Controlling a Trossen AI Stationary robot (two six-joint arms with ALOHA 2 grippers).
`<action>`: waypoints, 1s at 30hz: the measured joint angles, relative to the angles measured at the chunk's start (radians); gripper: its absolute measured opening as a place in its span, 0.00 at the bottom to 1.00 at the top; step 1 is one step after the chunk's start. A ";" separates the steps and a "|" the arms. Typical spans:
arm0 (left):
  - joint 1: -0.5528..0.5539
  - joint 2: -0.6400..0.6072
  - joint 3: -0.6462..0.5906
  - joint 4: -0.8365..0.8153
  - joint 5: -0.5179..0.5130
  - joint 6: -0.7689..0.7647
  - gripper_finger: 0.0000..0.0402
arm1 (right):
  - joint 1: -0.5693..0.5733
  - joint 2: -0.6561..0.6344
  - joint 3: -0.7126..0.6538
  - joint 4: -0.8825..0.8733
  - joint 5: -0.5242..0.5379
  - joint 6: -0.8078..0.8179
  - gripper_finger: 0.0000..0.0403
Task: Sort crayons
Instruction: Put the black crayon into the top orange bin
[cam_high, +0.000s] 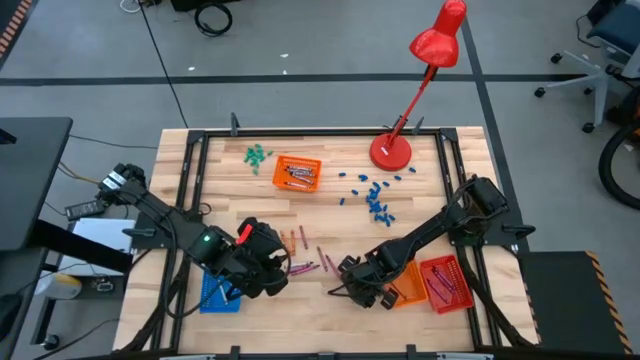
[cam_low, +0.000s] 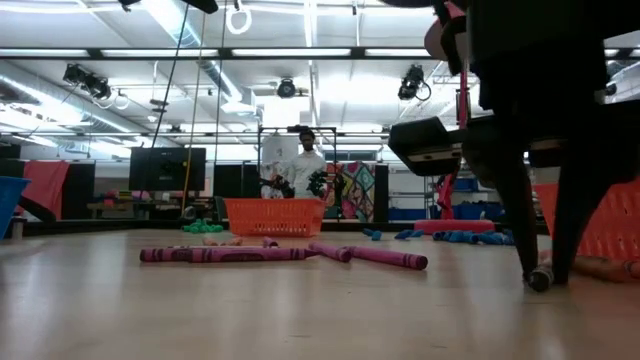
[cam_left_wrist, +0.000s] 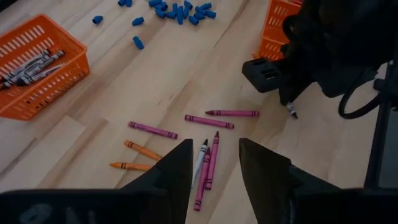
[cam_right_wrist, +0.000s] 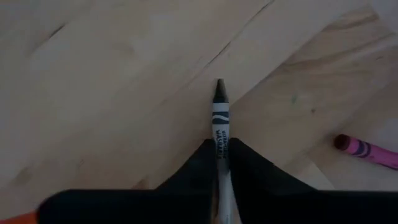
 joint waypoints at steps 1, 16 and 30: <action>0.000 0.000 0.000 0.004 0.000 -0.006 0.35 | -0.005 0.000 0.000 0.003 -0.008 -0.001 0.10; -0.001 0.000 0.000 0.003 0.006 -0.048 0.35 | -0.043 -0.062 -0.005 0.030 0.069 -0.054 0.07; 0.054 0.001 0.000 -0.078 0.002 0.010 0.35 | -0.043 -0.186 -0.004 0.021 0.188 0.133 0.07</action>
